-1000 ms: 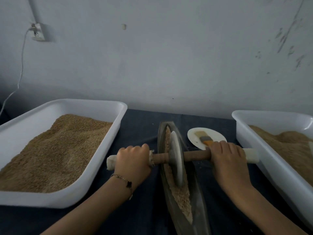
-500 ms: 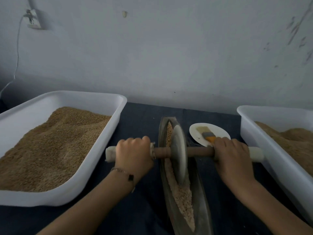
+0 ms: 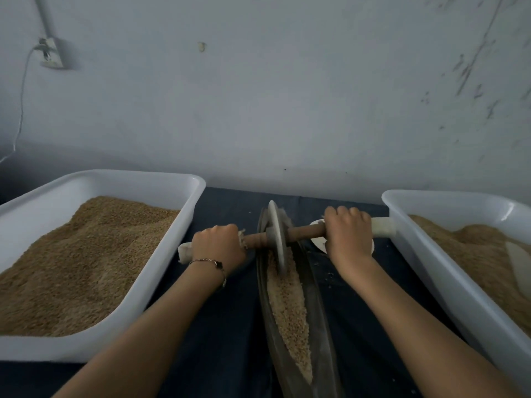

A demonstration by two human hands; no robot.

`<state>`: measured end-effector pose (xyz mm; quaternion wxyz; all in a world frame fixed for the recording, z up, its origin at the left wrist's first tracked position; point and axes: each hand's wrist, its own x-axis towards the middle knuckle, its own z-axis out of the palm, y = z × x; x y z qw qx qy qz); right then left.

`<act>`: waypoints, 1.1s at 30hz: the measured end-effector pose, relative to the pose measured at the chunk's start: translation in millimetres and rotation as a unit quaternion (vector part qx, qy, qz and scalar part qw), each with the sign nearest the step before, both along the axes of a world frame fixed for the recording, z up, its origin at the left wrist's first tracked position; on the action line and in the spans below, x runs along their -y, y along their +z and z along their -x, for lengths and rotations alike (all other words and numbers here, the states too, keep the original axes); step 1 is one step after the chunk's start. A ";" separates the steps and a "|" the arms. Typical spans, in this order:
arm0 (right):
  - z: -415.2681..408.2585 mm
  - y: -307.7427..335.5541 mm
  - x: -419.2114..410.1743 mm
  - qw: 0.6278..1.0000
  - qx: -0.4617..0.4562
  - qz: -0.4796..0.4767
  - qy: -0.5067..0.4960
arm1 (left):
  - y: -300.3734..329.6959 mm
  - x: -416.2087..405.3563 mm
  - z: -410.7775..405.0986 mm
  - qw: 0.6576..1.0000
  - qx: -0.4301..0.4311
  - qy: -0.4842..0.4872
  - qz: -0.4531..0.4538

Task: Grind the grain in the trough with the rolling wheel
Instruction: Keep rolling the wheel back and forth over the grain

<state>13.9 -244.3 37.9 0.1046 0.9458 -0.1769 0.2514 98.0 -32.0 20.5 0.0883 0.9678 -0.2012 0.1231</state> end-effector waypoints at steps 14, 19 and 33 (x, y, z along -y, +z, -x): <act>146.6 -9.4 -10.9 0.994 0.024 -0.020 0.104 | 10.1 -50.7 127.6 0.968 0.212 -0.138 -0.005; 140.0 -6.1 -10.3 0.991 0.050 0.003 0.127 | -0.6 -49.7 115.7 0.977 0.162 -0.136 -0.001; 1.6 11.7 8.5 0.998 -0.018 0.035 0.054 | 11.0 -9.9 2.3 0.995 -0.089 -0.018 -0.027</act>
